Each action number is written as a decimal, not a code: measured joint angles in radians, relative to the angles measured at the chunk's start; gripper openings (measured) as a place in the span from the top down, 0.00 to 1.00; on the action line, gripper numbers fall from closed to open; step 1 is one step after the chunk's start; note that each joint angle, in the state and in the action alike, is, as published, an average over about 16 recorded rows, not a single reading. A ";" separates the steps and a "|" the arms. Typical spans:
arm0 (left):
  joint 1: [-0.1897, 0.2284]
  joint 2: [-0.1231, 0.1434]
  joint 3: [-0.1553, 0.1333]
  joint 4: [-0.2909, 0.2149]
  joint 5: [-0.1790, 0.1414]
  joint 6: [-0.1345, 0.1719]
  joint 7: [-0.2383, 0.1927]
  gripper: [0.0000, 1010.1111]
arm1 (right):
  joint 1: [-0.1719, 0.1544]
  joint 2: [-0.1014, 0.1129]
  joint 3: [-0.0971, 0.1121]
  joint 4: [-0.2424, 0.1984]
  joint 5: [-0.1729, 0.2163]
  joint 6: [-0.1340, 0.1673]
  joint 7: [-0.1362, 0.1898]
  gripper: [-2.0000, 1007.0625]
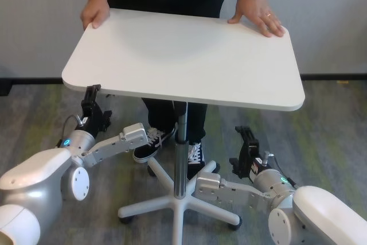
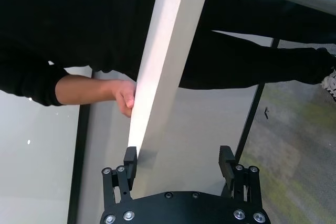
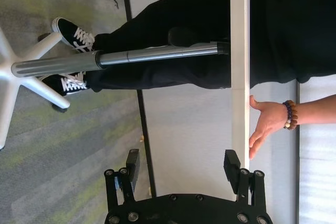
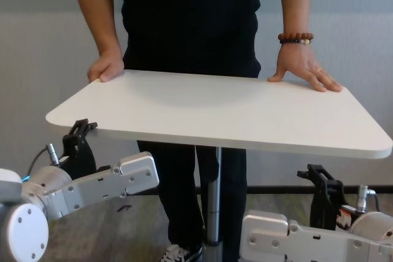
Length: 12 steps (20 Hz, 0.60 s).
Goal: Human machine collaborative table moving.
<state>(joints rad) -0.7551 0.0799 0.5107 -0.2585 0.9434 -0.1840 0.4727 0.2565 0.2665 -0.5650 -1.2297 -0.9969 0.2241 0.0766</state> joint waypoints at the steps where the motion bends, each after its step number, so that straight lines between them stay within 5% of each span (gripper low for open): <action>1: 0.001 0.000 0.000 -0.001 0.000 0.000 0.000 0.01 | 0.000 0.000 0.000 0.000 0.000 0.000 0.000 0.01; 8: 0.001 0.001 0.000 -0.002 0.000 -0.003 -0.005 0.01 | 0.000 0.000 0.000 -0.001 0.000 0.000 0.000 0.01; 12: -0.023 -0.008 0.001 0.042 0.013 -0.017 -0.028 0.01 | 0.000 0.001 0.000 -0.001 0.000 -0.001 0.000 0.01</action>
<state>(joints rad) -0.7782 0.0718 0.5118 -0.2164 0.9569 -0.2007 0.4452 0.2565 0.2671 -0.5654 -1.2305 -0.9969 0.2235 0.0767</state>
